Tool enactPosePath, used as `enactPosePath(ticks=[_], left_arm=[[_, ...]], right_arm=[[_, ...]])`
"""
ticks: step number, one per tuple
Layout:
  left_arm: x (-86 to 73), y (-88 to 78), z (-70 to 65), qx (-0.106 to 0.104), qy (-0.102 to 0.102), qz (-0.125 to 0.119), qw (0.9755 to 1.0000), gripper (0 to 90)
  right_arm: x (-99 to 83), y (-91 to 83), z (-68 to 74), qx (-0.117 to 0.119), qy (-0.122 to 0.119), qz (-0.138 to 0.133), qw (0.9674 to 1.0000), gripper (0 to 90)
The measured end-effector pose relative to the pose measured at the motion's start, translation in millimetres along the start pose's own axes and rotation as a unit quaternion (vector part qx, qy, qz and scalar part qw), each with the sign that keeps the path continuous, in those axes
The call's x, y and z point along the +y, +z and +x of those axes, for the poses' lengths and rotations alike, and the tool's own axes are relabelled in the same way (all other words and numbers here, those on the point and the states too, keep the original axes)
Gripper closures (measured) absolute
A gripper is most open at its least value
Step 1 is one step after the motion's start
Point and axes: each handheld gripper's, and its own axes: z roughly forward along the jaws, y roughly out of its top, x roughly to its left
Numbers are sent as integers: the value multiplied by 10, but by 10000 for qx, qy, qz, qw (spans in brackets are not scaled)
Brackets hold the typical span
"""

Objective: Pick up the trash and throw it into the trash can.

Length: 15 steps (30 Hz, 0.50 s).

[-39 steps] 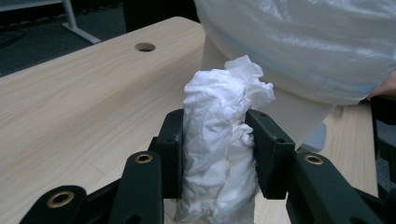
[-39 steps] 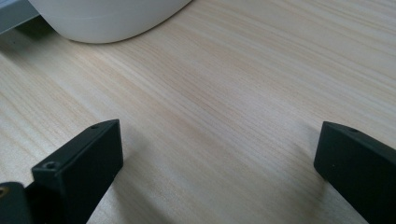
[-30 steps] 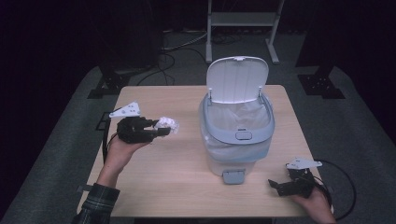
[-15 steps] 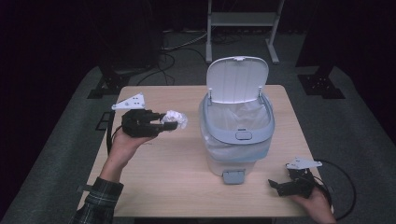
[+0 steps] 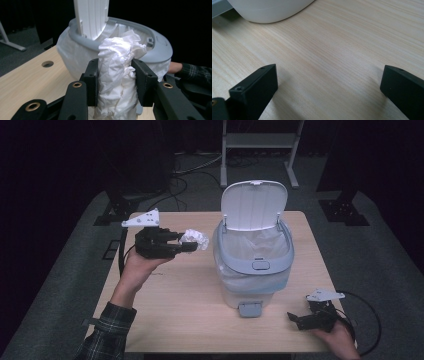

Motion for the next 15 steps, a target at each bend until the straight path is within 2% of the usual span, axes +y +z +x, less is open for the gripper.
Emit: enactPosePath(ticks=[15], left_arm=[[333, 144, -63, -352, 181, -114, 9992, 598]], right_arm=[[0, 0, 0, 2, -1, -1, 10000, 2]])
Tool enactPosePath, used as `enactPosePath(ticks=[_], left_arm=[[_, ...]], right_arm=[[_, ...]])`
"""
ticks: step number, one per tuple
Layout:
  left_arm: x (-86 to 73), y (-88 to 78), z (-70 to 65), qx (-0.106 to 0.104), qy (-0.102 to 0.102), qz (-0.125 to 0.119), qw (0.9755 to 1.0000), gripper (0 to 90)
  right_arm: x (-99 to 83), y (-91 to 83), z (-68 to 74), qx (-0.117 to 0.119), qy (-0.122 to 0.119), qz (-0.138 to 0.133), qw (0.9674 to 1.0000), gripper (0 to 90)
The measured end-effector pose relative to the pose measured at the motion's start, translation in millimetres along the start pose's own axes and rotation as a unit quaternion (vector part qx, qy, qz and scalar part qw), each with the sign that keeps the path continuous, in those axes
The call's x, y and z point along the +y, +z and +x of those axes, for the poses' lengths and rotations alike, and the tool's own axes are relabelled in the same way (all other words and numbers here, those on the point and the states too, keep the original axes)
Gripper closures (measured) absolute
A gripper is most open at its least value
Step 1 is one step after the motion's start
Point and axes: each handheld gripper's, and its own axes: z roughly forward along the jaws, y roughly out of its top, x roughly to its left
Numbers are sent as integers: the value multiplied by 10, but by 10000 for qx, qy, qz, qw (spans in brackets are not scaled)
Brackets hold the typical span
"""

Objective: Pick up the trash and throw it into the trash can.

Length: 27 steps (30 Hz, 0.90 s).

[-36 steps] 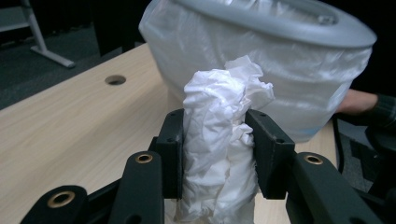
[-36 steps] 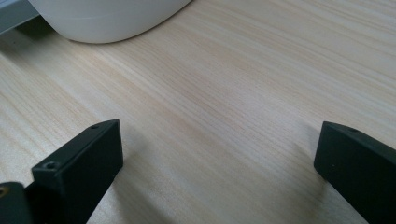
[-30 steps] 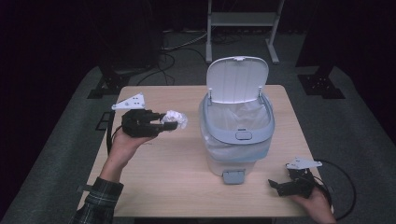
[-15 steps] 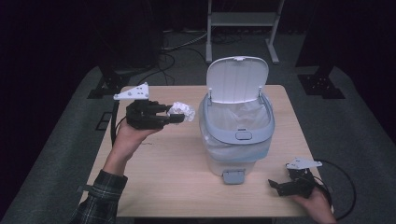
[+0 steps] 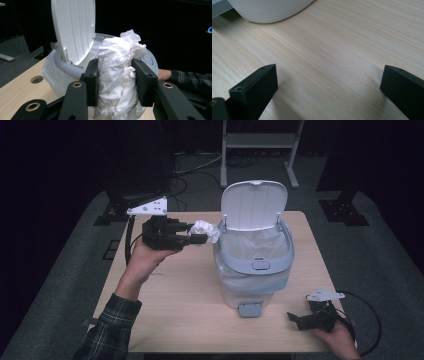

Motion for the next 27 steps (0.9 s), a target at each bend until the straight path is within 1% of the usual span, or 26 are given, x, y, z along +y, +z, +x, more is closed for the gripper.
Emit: enactPosePath(ticks=[7, 8, 9, 19, 27], left_arm=[[119, 165, 0, -92, 93, 12, 9999, 596], [119, 165, 0, -92, 93, 12, 9999, 595], [143, 222, 3, -103, 121, 27, 9999, 596], [251, 489, 27, -260, 178, -30, 9995, 592], [324, 726, 34, -384, 229, 1, 9990, 589]], right_arm=[[0, 0, 0, -1, 0, 0, 10000, 2], [0, 0, 0, -1, 0, 0, 10000, 2], [0, 0, 0, -1, -1, 0, 10000, 2], [0, 0, 0, 0, 0, 0, 10000, 2], [0, 0, 0, 0, 1, 0, 10000, 2]])
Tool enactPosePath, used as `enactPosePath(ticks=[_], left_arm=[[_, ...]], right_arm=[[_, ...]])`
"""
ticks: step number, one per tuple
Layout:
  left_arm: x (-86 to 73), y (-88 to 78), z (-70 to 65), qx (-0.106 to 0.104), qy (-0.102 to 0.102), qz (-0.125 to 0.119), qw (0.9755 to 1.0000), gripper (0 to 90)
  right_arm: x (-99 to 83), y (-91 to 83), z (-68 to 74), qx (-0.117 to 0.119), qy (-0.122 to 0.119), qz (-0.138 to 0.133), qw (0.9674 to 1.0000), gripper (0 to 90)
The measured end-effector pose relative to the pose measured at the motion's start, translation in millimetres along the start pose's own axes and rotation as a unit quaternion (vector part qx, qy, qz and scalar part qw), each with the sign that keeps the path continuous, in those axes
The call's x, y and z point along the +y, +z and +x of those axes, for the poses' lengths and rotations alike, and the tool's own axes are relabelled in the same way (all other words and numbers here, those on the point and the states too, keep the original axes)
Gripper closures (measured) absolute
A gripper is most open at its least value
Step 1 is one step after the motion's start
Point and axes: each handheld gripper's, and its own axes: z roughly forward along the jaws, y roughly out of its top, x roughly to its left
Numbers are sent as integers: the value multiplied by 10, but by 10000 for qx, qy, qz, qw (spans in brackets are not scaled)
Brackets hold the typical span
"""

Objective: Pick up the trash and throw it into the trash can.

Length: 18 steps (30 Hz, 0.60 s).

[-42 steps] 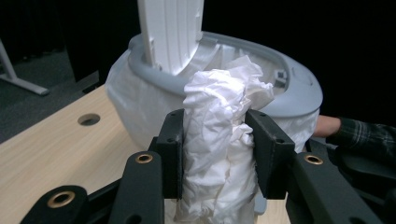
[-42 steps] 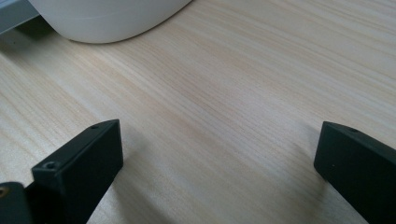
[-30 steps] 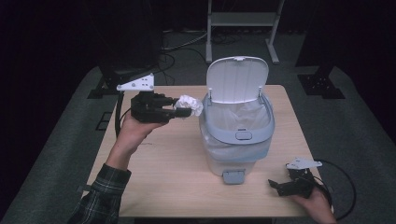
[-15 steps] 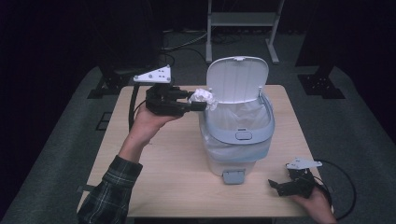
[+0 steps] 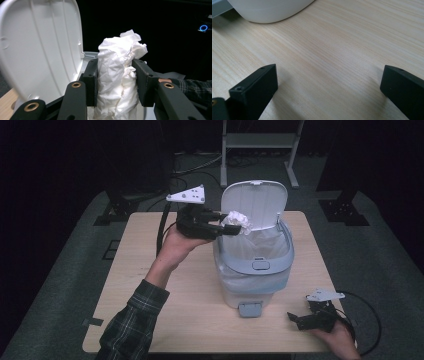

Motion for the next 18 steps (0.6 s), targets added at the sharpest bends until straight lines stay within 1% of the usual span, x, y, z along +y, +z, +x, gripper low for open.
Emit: enactPosePath(ticks=[2, 3, 4, 6, 12, 18], left_arm=[[15, 61, 9, -32, -2, 0, 10000, 588], [15, 61, 9, -32, -2, 0, 10000, 585], [29, 119, 21, -27, 28, 26, 10000, 582], [40, 171, 32, -46, 12, 23, 10000, 582], [36, 302, 65, -76, 23, 43, 10000, 571], [40, 359, 72, -75, 35, 49, 10000, 541]], right_arm=[[0, 0, 0, -1, 1, 1, 10000, 2], [0, 0, 0, -1, 1, 1, 10000, 2], [0, 0, 0, -1, -1, -1, 10000, 2], [0, 0, 0, 0, -1, 0, 10000, 2], [0, 0, 0, 0, 2, 0, 10000, 2], [0, 0, 0, 1, 2, 1, 10000, 2]])
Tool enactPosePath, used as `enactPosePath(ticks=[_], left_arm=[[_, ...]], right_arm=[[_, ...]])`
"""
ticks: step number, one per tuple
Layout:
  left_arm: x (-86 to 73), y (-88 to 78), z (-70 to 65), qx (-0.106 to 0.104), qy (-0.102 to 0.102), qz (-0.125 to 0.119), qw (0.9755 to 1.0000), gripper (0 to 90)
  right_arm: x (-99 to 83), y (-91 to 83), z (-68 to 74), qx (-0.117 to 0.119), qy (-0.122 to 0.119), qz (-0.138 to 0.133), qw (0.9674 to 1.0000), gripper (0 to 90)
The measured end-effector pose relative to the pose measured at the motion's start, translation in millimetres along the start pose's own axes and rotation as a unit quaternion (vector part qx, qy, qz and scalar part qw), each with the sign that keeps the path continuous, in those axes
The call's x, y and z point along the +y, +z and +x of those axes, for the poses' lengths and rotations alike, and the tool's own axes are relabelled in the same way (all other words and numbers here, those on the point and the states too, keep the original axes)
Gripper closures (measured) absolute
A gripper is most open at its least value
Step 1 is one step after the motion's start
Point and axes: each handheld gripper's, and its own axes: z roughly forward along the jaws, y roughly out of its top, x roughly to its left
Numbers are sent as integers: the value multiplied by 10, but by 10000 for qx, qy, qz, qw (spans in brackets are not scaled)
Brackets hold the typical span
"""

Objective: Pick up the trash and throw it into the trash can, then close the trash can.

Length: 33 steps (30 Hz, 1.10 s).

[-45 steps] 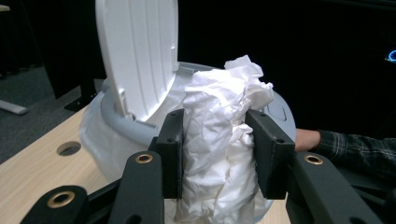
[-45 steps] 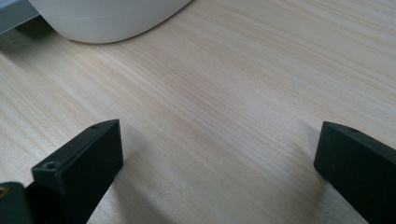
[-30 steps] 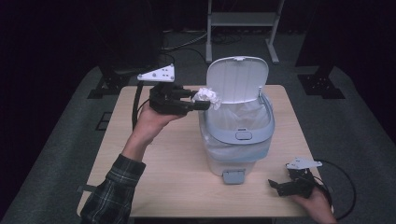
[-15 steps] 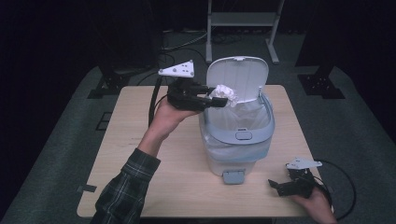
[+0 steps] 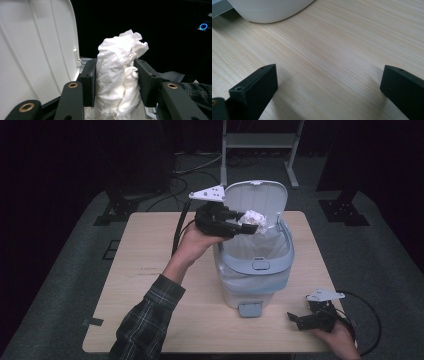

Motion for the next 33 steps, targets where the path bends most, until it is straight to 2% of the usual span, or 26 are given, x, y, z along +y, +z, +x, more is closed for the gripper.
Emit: enactPosePath(ticks=[4, 9, 18, 25, 27, 30, 33], left_arm=[[18, 12, -14, 35, 43, 14, 10000, 499], [33, 26, -31, 120, 75, 9, 9999, 368], [18, -61, -49, 181, 97, -12, 9998, 352], [-23, -213, -24, 252, 71, -117, 9996, 456], [-48, -305, -4, 298, 56, -137, 9994, 503], [-68, -390, 21, 335, 41, -109, 9994, 587], [-87, -445, 49, 362, 55, -37, 9993, 712]], right_arm=[[0, 0, 0, -1, -2, 0, 10000, 2], [0, 0, 0, 0, -2, -1, 10000, 2], [0, 0, 0, -1, -1, 0, 10000, 2], [0, 0, 0, -2, -1, -1, 10000, 2], [0, 0, 0, -1, -2, 0, 10000, 2], [0, 0, 0, -3, -1, -1, 10000, 2], [0, 0, 0, -1, -3, 0, 10000, 2]])
